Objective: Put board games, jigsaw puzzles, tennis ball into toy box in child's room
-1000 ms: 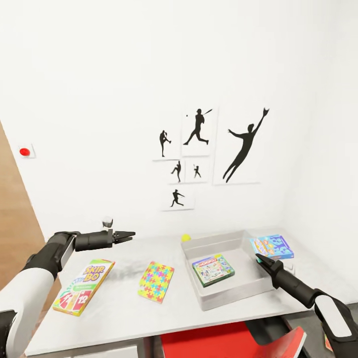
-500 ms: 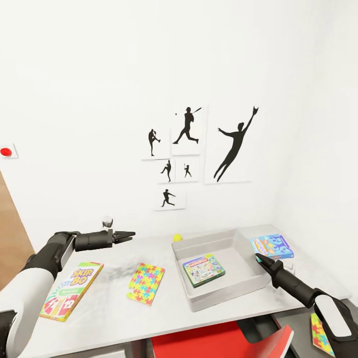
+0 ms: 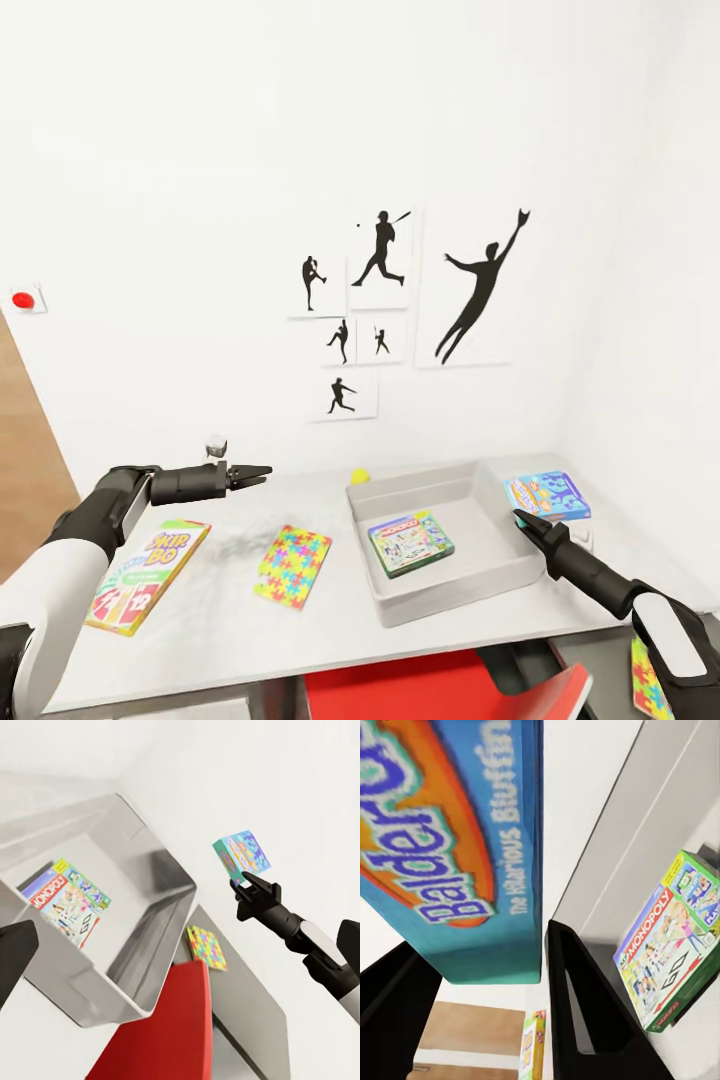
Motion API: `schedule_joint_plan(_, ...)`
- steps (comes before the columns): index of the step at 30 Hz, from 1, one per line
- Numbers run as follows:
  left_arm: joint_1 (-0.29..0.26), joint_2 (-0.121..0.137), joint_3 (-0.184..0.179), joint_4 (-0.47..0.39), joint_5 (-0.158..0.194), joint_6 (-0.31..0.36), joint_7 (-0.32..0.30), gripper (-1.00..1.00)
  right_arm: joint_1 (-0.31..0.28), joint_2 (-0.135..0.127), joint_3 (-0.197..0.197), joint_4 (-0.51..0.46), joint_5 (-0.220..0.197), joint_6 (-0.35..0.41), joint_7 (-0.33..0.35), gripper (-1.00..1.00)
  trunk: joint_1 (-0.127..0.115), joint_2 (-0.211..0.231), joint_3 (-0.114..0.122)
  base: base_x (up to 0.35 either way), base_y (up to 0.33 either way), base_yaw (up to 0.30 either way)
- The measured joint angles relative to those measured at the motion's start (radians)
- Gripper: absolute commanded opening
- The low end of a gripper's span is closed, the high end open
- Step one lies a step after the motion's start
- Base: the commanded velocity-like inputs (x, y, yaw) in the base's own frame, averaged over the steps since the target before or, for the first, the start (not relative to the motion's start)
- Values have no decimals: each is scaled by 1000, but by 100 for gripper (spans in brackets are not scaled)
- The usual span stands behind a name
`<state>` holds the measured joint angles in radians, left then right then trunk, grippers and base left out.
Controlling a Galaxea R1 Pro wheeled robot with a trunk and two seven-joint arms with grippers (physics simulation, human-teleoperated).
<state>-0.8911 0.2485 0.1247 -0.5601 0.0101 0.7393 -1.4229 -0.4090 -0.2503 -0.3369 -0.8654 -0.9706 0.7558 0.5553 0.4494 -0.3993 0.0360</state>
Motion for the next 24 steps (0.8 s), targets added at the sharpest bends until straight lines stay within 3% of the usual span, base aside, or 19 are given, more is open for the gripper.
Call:
schedule_joint_plan(13,0,0,-1,0,0,-1,-1,100,0,0,0,1,2,0,-2,-100,0,0,-2,71,-100,3)
schedule_joint_plan(24,0,0,-1,0,0,0,0,100,0,0,0,2,1,0,-7,-100,0,0,-10,4,-8,105)
